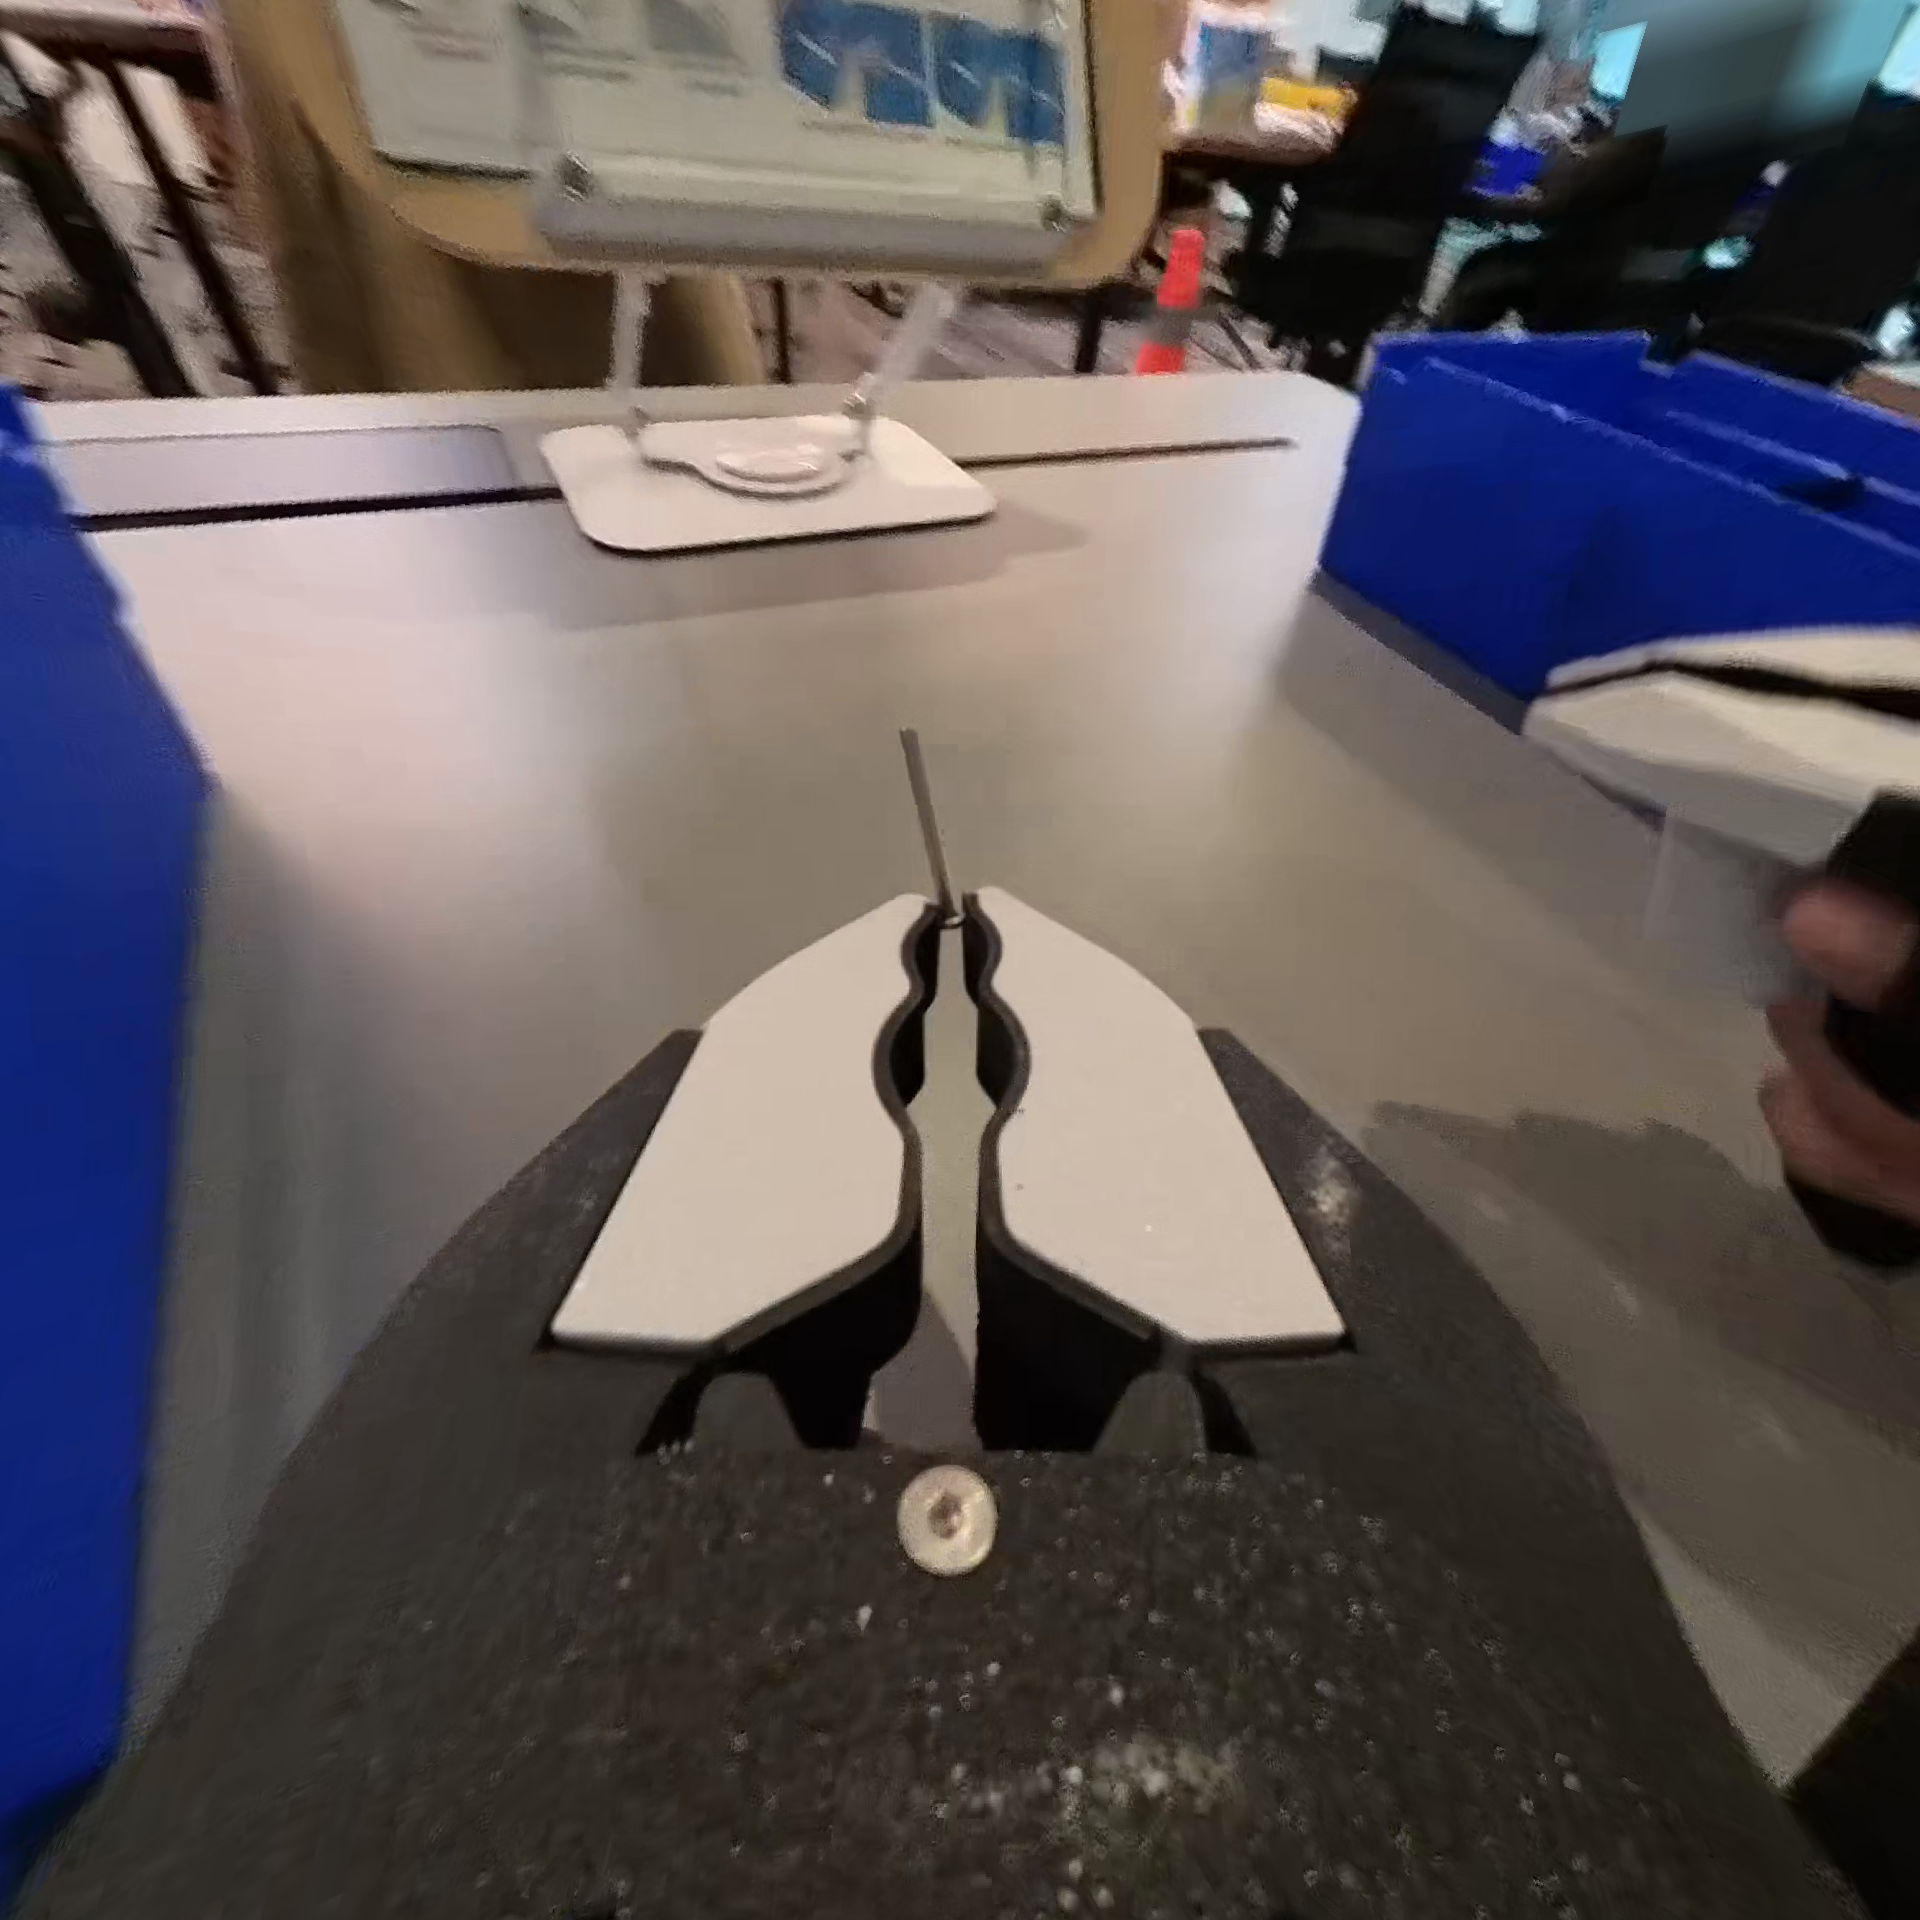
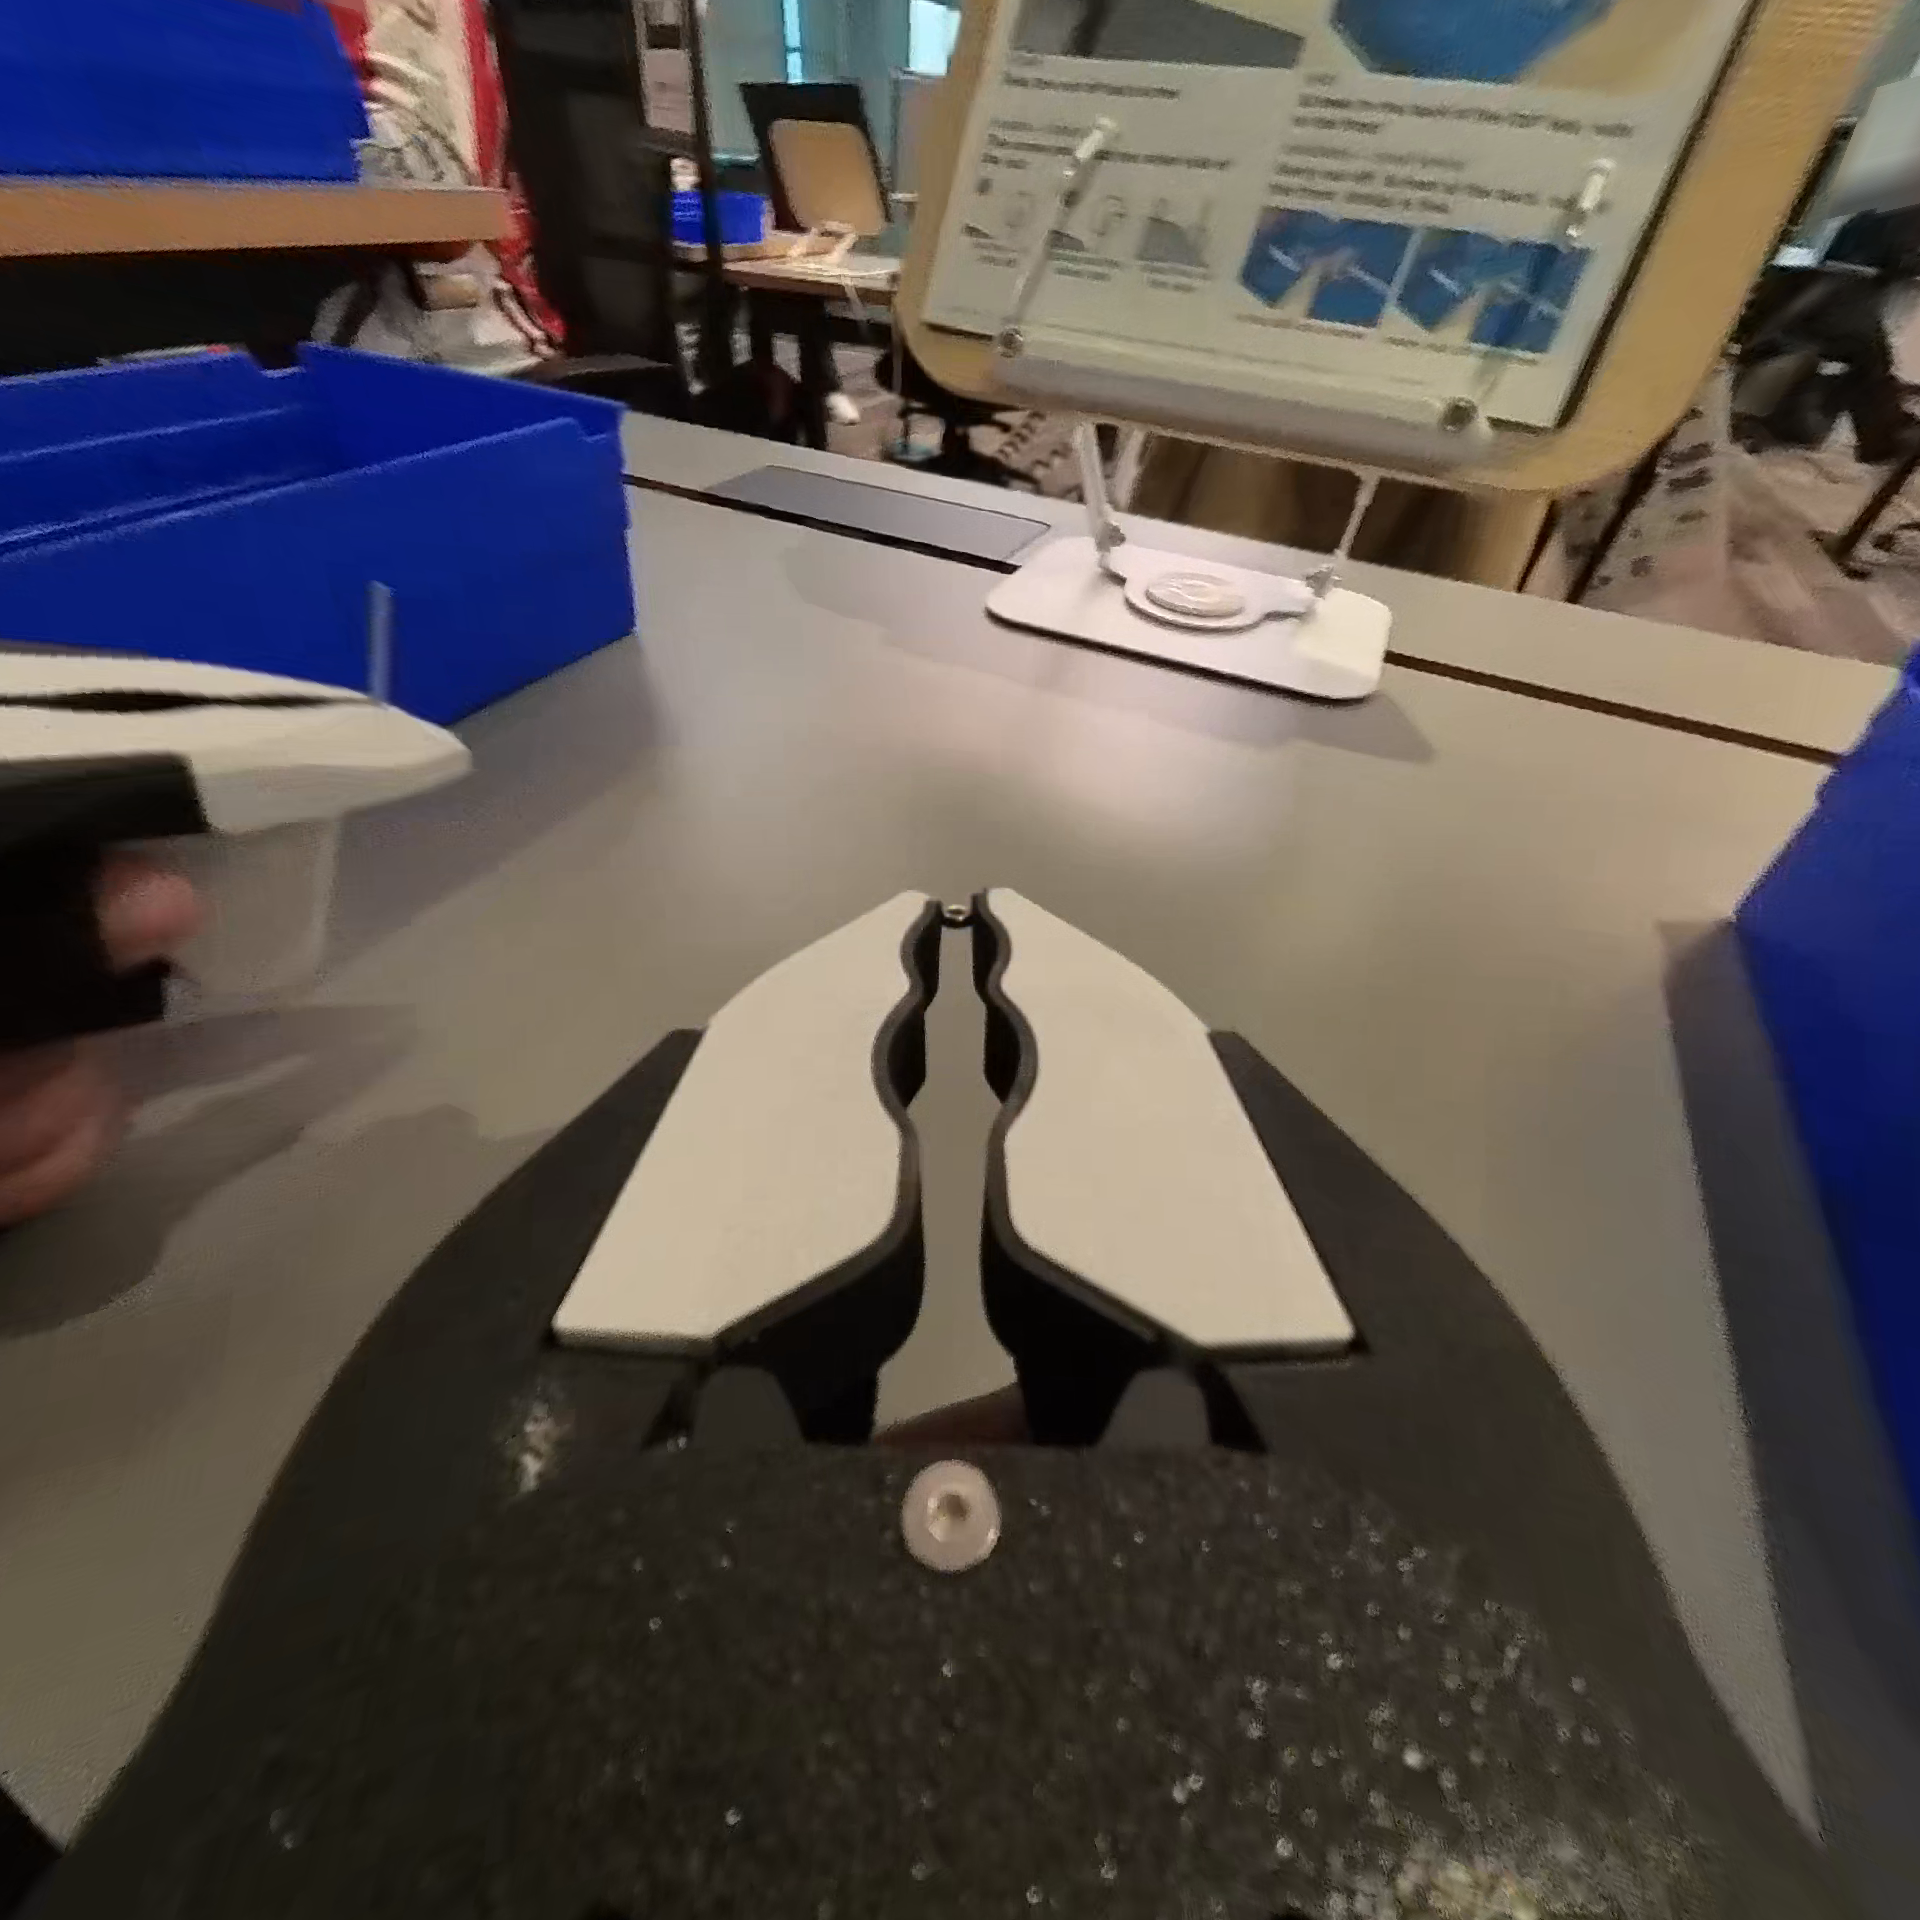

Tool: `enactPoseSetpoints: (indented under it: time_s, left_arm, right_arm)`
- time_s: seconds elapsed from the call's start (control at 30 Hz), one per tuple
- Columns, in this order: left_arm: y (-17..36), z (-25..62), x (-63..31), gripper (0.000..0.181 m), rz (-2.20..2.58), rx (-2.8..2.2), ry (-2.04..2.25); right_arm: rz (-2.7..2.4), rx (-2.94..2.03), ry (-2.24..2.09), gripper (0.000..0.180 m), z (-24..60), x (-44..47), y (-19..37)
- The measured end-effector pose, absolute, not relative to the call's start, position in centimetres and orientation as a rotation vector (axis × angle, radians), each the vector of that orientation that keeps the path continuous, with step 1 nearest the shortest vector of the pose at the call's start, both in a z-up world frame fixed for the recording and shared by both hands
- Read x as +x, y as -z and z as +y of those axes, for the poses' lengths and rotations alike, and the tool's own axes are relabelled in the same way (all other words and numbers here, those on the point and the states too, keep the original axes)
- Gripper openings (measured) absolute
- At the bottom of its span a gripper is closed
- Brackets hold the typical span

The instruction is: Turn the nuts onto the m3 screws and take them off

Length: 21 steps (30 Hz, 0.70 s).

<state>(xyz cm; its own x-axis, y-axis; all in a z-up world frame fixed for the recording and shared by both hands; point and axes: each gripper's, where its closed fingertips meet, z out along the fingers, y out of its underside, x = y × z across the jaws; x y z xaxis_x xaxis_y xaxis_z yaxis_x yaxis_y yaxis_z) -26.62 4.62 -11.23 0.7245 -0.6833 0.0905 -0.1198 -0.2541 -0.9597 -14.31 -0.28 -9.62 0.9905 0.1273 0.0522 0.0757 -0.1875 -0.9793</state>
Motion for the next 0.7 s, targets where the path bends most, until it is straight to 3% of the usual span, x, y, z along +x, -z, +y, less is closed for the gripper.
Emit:
enactPoseSetpoints:
  time_s: [0.33, 0.53, 0.7]
  left_arm:
    - [11.1, 4.2, -27.9, 0.004, 0.576, -1.755, 0.516]
    - [11.4, 4.0, -27.5, 0.004, 0.602, -1.765, 0.558]
    - [11.4, 3.6, -27.0, 0.004, 0.648, -1.745, 0.525]
  right_arm:
    - [-0.060, -1.720, -0.014, 0.005, -2.0, -13.2, 9.0]
    - [0.053, -1.685, 0.146, 0.005, -7.0, 0.5, 1.2]
    - [-0.005, -2.237, 0.050, 0.006, -7.3, 11.9, 8.2]
